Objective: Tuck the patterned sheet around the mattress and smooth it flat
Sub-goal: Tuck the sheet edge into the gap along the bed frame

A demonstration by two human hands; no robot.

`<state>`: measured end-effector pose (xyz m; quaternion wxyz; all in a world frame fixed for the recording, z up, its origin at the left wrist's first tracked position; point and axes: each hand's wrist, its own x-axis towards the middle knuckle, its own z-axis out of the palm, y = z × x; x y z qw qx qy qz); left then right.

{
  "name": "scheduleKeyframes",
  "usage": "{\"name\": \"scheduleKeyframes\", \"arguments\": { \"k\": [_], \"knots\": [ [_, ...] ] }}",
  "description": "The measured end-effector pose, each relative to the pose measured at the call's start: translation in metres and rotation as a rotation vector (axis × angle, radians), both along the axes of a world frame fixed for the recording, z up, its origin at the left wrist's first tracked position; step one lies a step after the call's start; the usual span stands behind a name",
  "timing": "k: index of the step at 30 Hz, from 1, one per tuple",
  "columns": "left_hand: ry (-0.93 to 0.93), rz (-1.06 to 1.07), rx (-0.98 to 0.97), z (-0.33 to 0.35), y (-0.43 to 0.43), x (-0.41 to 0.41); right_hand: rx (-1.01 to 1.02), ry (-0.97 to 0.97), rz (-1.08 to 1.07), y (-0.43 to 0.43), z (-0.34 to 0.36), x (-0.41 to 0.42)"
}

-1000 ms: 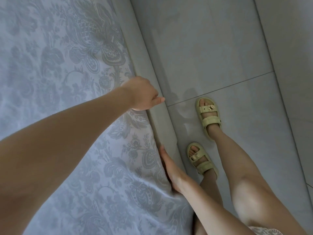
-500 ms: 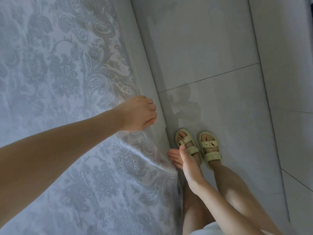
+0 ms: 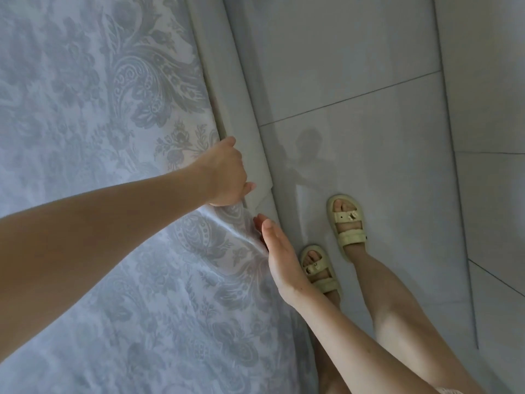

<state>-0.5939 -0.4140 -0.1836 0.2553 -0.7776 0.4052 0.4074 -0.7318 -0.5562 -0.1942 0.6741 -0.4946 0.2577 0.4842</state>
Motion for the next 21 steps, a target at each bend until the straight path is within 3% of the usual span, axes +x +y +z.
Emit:
{"name": "scheduleKeyframes", "arguments": {
  "k": [6, 10, 15, 18, 21],
  "knots": [
    [-0.071, -0.029, 0.011, 0.017, 0.012, -0.004, 0.336, 0.292, 0.028, 0.025, -0.005, 0.000],
    [-0.097, 0.033, 0.007, 0.014, 0.005, 0.001, 0.377, 0.367, 0.061, 0.043, -0.032, 0.005],
    [-0.220, 0.129, -0.395, 0.013, 0.012, -0.013, 0.332, 0.554, 0.105, 0.017, -0.047, -0.052],
    [-0.175, 0.162, -0.527, 0.023, 0.009, -0.032, 0.290, 0.626, 0.050, -0.005, -0.045, -0.083],
    [-0.263, 0.218, -0.630, 0.036, 0.011, -0.062, 0.155, 0.606, -0.010, -0.015, -0.034, -0.093]
  ]
}}
